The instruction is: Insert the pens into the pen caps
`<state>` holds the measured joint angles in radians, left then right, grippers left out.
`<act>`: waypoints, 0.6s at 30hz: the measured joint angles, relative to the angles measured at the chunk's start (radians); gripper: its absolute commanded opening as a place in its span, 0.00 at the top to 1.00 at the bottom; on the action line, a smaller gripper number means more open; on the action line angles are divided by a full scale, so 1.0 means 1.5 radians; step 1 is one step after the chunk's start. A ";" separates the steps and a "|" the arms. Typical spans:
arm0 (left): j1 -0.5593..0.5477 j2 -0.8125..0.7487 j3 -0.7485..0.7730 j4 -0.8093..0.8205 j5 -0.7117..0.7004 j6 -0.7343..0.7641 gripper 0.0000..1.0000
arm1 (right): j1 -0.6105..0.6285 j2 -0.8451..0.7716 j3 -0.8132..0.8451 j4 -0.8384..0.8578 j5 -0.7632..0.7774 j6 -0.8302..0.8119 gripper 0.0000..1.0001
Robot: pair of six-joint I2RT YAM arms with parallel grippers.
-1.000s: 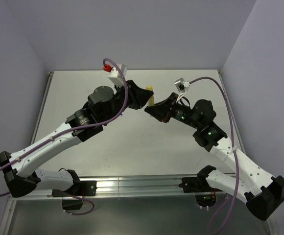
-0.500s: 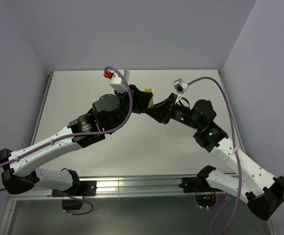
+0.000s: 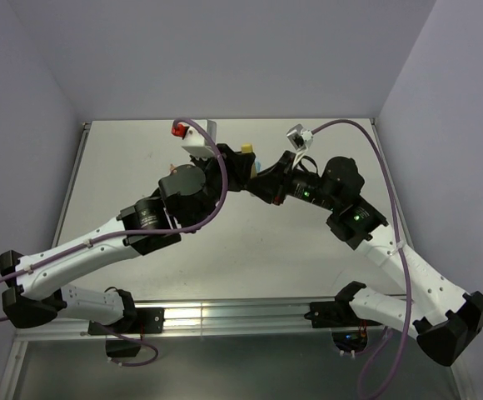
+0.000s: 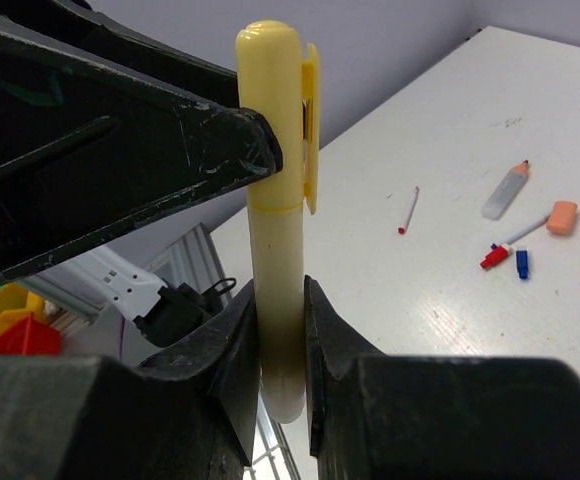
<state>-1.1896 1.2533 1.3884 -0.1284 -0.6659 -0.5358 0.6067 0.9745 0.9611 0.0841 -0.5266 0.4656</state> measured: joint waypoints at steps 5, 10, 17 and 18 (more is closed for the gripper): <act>-0.006 0.009 0.015 -0.007 -0.032 -0.004 1.00 | 0.001 0.017 0.034 -0.037 0.004 -0.012 1.00; -0.011 0.023 0.035 -0.024 -0.057 -0.014 1.00 | 0.003 0.028 0.062 -0.072 0.013 -0.027 1.00; -0.015 0.046 0.055 -0.053 -0.093 -0.030 1.00 | 0.004 0.043 0.080 -0.106 0.029 -0.042 1.00; -0.016 0.048 0.055 -0.057 -0.096 -0.032 1.00 | 0.004 0.045 0.080 -0.110 0.031 -0.044 1.00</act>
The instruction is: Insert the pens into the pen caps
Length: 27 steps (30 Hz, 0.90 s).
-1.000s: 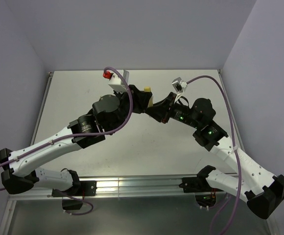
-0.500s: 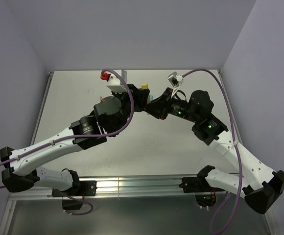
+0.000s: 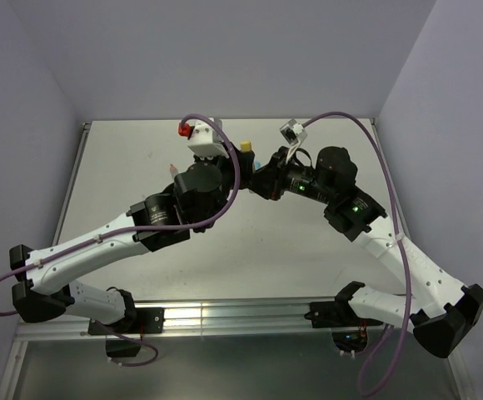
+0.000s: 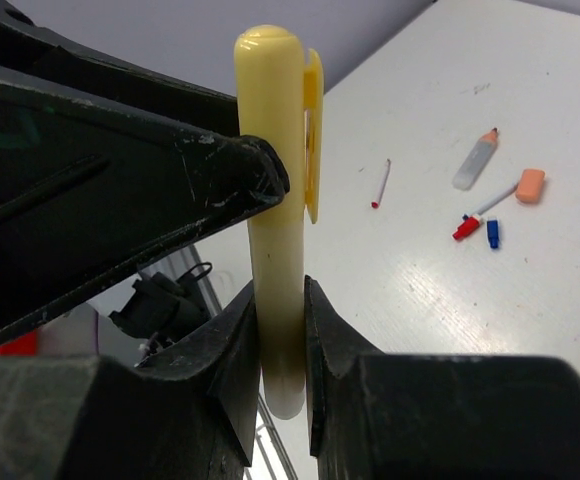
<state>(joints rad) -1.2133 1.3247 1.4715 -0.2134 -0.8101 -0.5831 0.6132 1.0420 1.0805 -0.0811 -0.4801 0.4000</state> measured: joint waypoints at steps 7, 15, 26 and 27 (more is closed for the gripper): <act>-0.001 0.004 -0.006 -0.011 -0.001 -0.002 1.00 | 0.002 0.008 0.009 -0.030 0.004 -0.001 1.00; -0.020 -0.020 -0.001 -0.022 -0.011 0.013 0.68 | 0.004 -0.010 0.003 -0.016 -0.028 0.002 1.00; -0.076 -0.174 -0.040 -0.021 0.090 0.109 0.39 | -0.017 -0.090 -0.029 0.137 0.006 0.035 1.00; -0.076 -0.198 -0.047 -0.013 0.094 0.120 0.39 | -0.017 -0.096 -0.039 0.145 -0.001 0.038 1.00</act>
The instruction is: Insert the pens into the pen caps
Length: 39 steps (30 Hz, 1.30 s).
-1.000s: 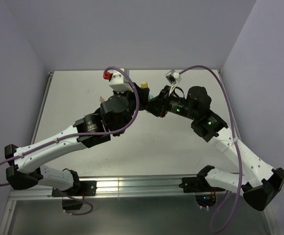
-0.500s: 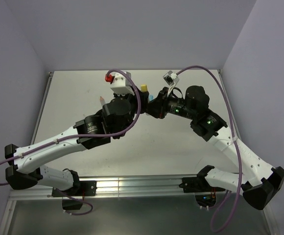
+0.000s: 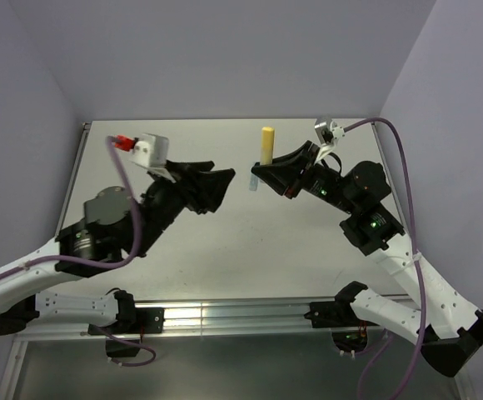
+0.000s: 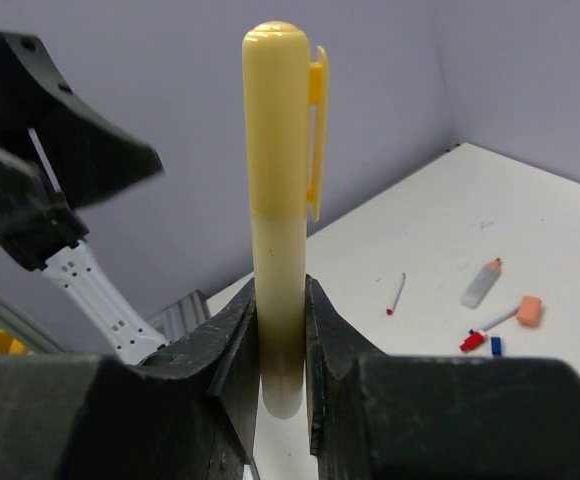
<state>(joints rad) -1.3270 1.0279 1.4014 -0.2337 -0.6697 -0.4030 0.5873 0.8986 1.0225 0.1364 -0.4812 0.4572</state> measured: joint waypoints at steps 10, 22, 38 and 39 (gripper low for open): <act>0.000 -0.104 -0.037 0.043 0.003 0.050 0.37 | 0.000 -0.007 -0.044 0.055 -0.075 0.017 1.00; 0.000 -0.118 -0.092 0.028 -0.002 0.070 0.34 | 0.000 0.052 -0.028 0.042 -0.055 0.008 1.00; 0.235 0.035 -0.095 -0.109 0.156 -0.014 0.36 | -0.181 0.656 0.216 -0.298 0.312 0.049 0.96; 0.246 0.036 -0.099 -0.118 0.167 -0.019 0.36 | -0.181 0.675 0.222 -0.311 0.322 0.048 0.95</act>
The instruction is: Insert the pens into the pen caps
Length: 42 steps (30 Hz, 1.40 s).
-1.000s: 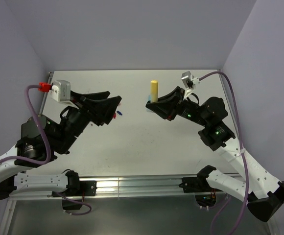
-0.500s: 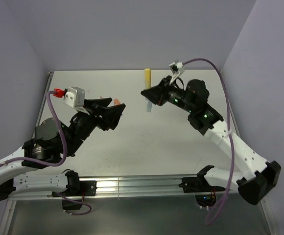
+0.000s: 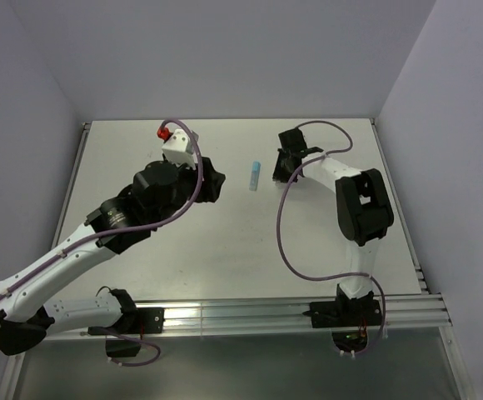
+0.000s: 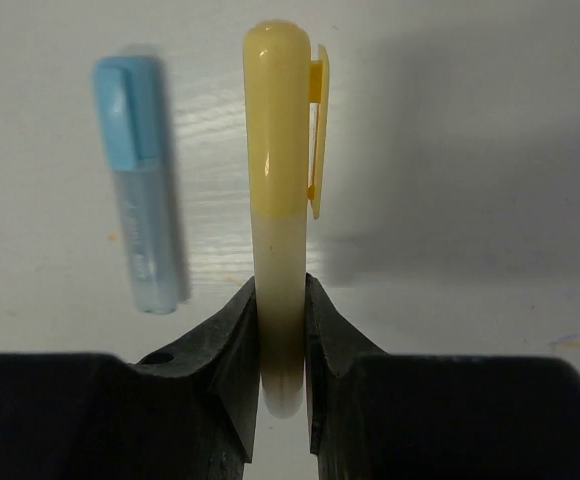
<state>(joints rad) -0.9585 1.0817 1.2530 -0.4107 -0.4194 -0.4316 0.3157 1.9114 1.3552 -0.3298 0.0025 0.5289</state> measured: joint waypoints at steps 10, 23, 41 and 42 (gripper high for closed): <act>0.064 0.020 -0.002 -0.014 0.081 -0.027 0.36 | 0.004 0.060 0.049 -0.052 0.064 -0.007 0.73; 0.133 0.100 0.001 -0.019 0.125 -0.058 0.37 | 0.004 0.062 0.040 -0.038 0.058 -0.024 0.49; 0.352 0.387 0.150 -0.080 0.053 -0.152 0.47 | 0.004 -0.155 -0.079 -0.015 0.027 -0.039 0.43; 0.361 0.415 0.160 -0.083 0.044 -0.155 0.47 | 0.004 -0.175 -0.088 -0.012 0.020 -0.038 0.43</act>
<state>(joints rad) -0.4175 1.7046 1.4937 -0.5350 -0.3531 -0.6640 0.3210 1.6482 1.2232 -0.3481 0.0326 0.4713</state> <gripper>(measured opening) 0.537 0.571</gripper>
